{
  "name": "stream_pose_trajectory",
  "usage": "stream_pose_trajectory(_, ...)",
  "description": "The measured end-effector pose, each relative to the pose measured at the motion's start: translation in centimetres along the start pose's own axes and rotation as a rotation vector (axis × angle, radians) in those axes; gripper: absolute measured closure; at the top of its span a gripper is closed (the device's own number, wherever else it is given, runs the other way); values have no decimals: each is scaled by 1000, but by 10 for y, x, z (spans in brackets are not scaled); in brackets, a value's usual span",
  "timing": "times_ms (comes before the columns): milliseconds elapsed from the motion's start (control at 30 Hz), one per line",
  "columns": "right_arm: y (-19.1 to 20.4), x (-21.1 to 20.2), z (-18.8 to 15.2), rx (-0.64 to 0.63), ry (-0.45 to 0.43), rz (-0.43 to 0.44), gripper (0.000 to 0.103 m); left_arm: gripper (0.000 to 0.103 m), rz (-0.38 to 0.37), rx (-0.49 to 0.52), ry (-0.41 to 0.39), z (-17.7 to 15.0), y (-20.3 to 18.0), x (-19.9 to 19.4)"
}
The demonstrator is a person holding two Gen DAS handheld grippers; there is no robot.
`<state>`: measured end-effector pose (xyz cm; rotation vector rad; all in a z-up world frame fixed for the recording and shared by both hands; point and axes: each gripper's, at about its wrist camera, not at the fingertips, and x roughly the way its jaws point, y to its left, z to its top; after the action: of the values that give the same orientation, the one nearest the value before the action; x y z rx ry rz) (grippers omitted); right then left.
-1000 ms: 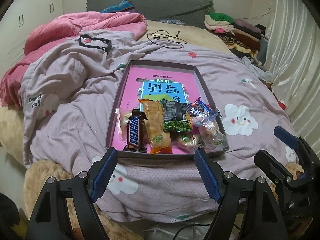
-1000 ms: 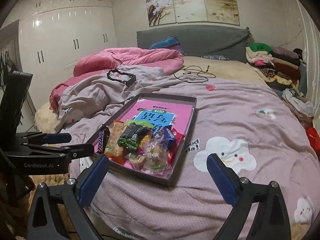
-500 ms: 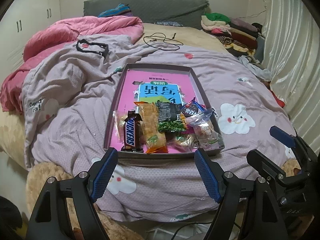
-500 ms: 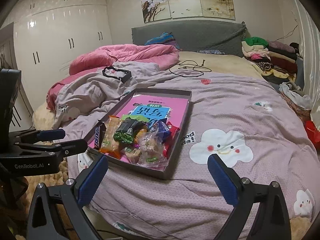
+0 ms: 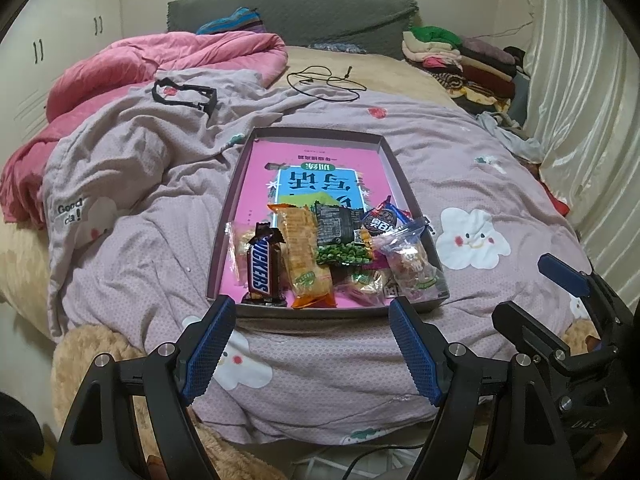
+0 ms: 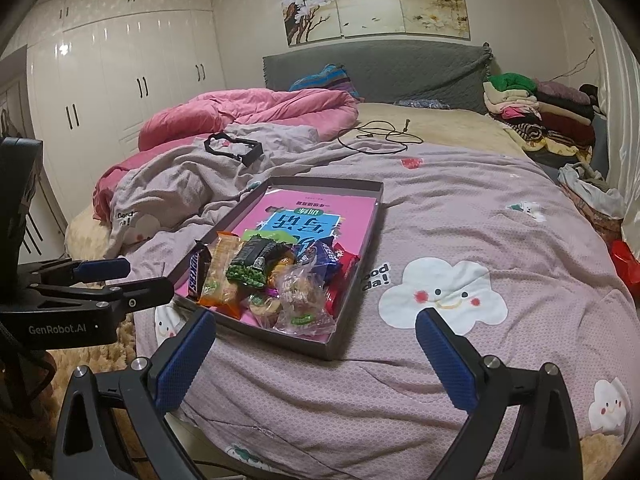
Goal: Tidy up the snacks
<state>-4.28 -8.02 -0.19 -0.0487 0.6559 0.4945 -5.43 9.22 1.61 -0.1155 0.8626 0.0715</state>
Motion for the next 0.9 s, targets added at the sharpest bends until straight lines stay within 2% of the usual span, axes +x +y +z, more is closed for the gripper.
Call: stream_pose_trajectory(900, -2, 0, 1, 6, -5, -7, 2, 23, 25, -4, 13, 0, 2, 3)
